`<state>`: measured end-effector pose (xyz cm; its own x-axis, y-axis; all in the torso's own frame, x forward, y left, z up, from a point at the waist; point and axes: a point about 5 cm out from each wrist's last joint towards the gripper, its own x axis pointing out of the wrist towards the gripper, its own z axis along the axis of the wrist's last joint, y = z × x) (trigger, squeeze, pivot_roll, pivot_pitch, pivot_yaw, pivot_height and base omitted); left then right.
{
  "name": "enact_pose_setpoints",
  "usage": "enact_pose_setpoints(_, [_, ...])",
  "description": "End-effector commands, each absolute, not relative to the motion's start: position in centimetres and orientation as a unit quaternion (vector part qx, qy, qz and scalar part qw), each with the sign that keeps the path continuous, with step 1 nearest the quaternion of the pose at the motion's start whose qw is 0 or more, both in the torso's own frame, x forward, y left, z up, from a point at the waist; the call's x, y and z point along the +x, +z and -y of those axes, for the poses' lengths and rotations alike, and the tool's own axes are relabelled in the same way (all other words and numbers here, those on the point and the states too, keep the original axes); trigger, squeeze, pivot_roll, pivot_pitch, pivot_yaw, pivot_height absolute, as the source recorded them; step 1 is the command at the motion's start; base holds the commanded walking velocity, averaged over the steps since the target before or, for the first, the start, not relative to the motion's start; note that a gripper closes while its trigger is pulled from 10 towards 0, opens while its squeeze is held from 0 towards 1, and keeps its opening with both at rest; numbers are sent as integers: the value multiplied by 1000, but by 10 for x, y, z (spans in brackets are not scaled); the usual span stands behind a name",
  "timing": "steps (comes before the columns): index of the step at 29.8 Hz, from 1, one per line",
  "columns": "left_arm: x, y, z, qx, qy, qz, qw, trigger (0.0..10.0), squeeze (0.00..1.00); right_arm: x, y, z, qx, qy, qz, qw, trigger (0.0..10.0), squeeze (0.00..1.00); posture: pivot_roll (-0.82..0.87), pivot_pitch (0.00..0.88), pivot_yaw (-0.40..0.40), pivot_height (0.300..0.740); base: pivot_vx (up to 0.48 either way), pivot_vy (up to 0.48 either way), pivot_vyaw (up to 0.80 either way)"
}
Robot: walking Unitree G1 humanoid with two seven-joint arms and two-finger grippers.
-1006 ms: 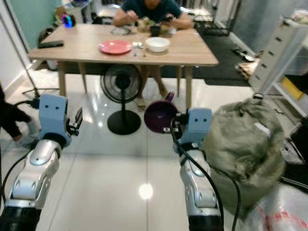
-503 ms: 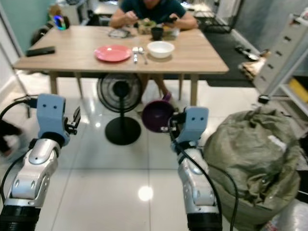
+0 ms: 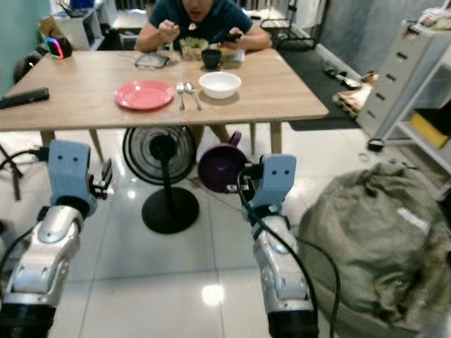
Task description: Setting the table
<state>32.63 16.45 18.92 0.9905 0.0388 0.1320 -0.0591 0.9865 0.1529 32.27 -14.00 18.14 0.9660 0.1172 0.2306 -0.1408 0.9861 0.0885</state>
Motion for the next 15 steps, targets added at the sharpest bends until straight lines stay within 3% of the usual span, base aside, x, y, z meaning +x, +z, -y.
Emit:
enact_pose_setpoints(1, [325, 189, -172, 84, 34, 64, 994, 10000, 0, 322, 191, 131, 49, 79, 133, 987, 10000, 0, -36, 0, 90, 740, 480, 0, 0])
enact_pose_setpoints(15, [322, 188, -172, 84, 37, 63, 994, 10000, 0, 321, 195, 127, 47, 85, 137, 986, 10000, 0, -26, 0, 82, 740, 480, 0, 0])
